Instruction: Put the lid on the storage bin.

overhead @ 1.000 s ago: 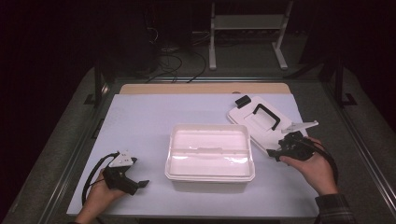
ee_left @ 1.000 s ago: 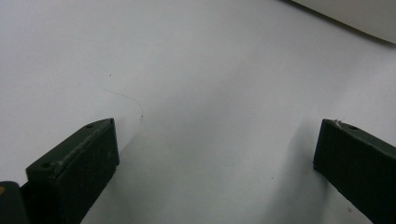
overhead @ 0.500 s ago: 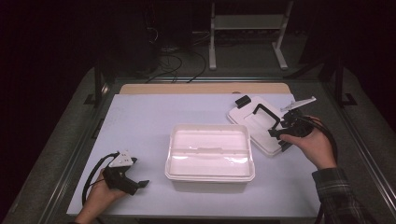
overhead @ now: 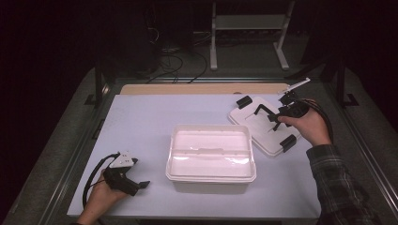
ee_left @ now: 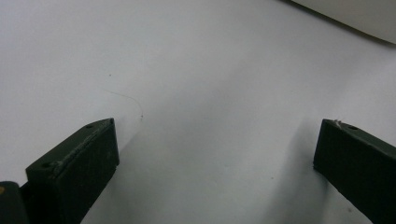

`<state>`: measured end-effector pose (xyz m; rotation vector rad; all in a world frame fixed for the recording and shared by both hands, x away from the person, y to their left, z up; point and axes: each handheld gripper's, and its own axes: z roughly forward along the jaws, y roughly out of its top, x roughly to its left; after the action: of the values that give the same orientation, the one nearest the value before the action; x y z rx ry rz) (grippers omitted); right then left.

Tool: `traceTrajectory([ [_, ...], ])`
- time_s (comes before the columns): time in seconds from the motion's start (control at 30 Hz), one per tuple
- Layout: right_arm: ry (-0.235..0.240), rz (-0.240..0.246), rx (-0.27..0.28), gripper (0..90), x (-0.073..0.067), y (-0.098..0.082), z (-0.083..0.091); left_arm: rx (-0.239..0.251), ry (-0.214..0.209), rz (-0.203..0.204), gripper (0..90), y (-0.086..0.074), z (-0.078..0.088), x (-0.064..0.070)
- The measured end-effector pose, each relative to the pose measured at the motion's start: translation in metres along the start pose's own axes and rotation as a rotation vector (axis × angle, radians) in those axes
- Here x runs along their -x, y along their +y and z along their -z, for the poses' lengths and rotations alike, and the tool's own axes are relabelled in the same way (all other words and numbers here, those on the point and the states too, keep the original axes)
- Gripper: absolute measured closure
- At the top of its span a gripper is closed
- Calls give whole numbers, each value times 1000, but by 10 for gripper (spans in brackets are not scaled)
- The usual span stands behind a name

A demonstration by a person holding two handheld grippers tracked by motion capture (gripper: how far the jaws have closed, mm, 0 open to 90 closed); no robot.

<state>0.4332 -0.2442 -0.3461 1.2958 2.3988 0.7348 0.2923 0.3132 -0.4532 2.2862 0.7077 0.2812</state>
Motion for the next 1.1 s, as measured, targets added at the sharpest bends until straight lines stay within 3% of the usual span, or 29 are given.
traceTrajectory([
  [0.53, 61, -35, -107, 478, 33, 21, -43, 0, -1, 1, 0, 0, 0, 0],
  [0.9, 96, -27, -182, 589, 36, 27, -69, 2, 0, 2, 0, 0, 0, 0],
  [1.1, 96, -5, -230, 724, 32, 27, -78, 2, -1, 2, 0, 0, 0, 0],
])
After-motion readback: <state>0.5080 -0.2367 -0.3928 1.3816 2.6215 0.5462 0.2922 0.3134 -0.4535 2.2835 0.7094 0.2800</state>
